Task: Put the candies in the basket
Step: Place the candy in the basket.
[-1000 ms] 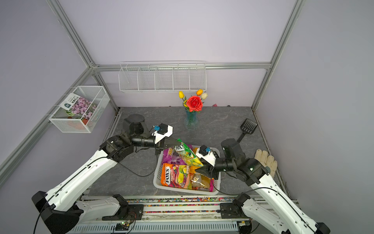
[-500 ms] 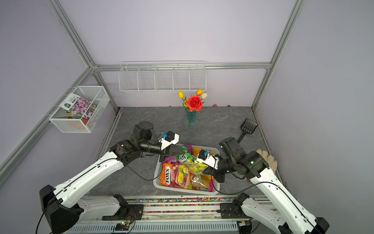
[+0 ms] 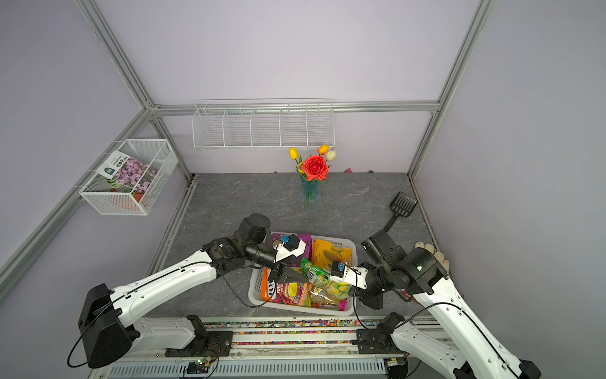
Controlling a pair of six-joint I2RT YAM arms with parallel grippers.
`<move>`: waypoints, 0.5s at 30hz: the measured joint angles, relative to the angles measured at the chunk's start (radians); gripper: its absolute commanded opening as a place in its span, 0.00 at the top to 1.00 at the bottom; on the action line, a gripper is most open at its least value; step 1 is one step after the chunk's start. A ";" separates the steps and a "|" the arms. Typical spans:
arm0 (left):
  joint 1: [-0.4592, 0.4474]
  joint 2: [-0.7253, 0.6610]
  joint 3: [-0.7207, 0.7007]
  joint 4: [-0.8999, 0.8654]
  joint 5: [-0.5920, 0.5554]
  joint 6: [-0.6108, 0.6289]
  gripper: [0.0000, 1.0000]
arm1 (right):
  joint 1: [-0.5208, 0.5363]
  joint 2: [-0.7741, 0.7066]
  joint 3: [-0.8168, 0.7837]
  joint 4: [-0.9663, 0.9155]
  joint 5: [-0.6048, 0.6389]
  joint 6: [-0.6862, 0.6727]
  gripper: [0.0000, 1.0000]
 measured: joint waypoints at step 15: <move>-0.004 0.094 0.075 -0.176 0.029 0.120 0.47 | 0.063 0.156 -0.035 -0.040 0.026 -0.107 1.00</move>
